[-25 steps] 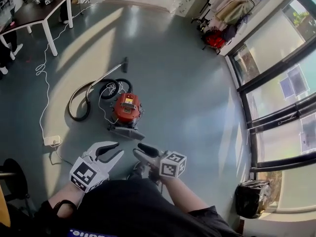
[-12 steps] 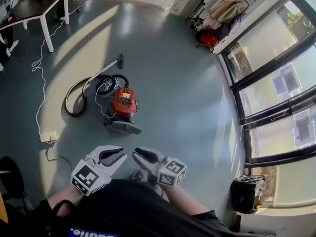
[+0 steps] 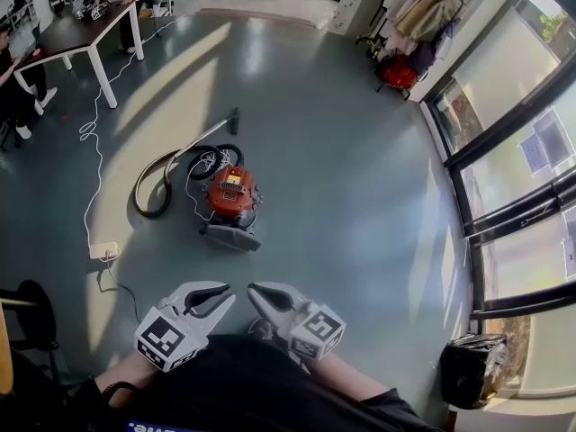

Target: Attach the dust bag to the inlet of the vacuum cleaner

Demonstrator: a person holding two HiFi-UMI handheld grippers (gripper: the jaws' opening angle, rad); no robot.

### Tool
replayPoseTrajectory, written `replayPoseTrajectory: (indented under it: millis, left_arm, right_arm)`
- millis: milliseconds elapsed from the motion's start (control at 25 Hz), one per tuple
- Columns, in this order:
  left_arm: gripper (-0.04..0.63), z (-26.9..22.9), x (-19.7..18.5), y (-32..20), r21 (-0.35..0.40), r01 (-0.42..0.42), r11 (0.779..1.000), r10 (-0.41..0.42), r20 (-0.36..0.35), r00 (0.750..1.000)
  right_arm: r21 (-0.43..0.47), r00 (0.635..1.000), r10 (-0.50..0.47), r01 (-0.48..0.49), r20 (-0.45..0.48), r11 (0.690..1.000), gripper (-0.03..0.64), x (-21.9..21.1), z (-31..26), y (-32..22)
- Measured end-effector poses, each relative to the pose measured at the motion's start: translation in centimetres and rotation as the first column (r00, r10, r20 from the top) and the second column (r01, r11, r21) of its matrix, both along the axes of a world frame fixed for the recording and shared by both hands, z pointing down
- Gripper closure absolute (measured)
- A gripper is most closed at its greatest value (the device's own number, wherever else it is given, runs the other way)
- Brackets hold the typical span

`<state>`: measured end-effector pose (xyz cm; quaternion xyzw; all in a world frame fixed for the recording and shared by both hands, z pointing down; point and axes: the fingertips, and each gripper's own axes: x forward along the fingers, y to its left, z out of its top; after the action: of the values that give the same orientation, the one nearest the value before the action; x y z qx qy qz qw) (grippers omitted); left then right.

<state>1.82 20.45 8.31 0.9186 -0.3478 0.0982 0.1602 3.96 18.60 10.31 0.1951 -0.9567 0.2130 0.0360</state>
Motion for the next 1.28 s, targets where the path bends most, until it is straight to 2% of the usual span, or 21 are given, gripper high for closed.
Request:
replayPoseTrajectory:
  millis: [200,280,440,680,1280]
  left_arm:
    - [0.556,0.4,2.5,1.2,-0.016,0.033,0.999,-0.032,0.033,0.999]
    - [0.578,0.3,2.9,1.5,-0.01,0.026,1.0,-0.026,0.037,0.999]
    - [0.578,0.0,3.0,1.8,0.024,-0.005,1.0,0.004,0.043,0.999]
    - [0.578,-0.9,2.5,2.3,0.078,-0.034,0.996,0.028,0.071,0.997]
    - [0.578,-0.5,1.3,3.3,0.081,-0.064,0.995,0.056,0.086,0.995]
  right_arm:
    - [0.12,0.998,-0.057,0.057,-0.005,0.991,0.624,1.5,-1.7,1.6]
    - [0.173,0.998,-0.058,0.058,-0.005,0.983,0.624,1.4,-2.7,2.2]
    - [0.253,0.999,-0.042,0.042,-0.003,0.967,0.624,0.6,-4.0,3.4]
    - [0.277,1.0,0.0,0.004,-0.013,0.961,0.624,0.9,-4.9,3.7]
    - [0.239,0.998,-0.023,0.036,-0.056,0.97,0.624,-1.2,-3.4,4.4]
